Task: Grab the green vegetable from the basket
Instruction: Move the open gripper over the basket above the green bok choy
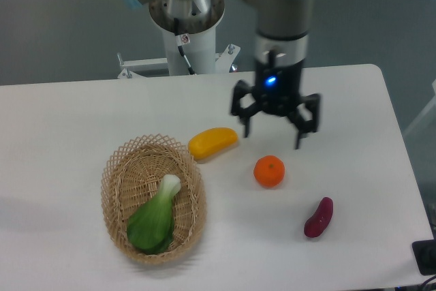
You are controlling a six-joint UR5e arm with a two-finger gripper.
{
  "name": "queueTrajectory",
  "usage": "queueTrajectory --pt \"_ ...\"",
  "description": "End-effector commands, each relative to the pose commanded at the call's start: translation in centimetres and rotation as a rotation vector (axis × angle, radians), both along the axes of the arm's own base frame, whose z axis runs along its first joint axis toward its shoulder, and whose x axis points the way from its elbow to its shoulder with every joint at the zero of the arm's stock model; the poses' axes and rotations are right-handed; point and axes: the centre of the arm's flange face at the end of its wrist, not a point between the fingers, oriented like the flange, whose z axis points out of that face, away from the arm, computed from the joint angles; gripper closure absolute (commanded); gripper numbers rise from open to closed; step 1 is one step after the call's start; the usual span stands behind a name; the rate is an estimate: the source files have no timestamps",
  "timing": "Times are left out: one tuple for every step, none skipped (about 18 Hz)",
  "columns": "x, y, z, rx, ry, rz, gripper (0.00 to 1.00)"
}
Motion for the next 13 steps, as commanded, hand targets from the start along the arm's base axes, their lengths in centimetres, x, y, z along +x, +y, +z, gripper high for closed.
queueTrajectory --pt "1.3 0.7 -1.2 -0.013 -0.023 -0.003 0.0" --pt "2.5 1.3 -2.6 -0.028 -0.046 -0.011 0.0" --pt "3.9 1.9 -4.1 -0.048 -0.074 -0.038 0.0" --pt "5.2 2.3 -5.6 -0.07 -0.094 -0.058 0.0" --pt "5.5 2.7 -7.2 -0.093 -0.112 -0.065 0.0" --pt "5.8 3.1 -8.6 -0.109 -0.129 -0.074 0.0" --pt "6.2 3.4 -9.4 -0.123 -0.142 -0.079 0.0" --pt "6.5 4.0 -10.6 -0.139 -0.156 -0.08 0.0" --pt "7.1 4.7 -11.5 -0.148 -0.166 -0.082 0.0" --pt "7.7 5.3 -12.3 -0.148 -0.166 -0.079 0.0" --pt "8.5 6.2 -13.0 -0.138 -0.156 -0.078 0.0" --pt "9.0 6.7 -13.4 -0.127 -0.145 -0.066 0.0" --pt "9.2 6.8 -13.7 -0.121 -0.138 -0.052 0.0"
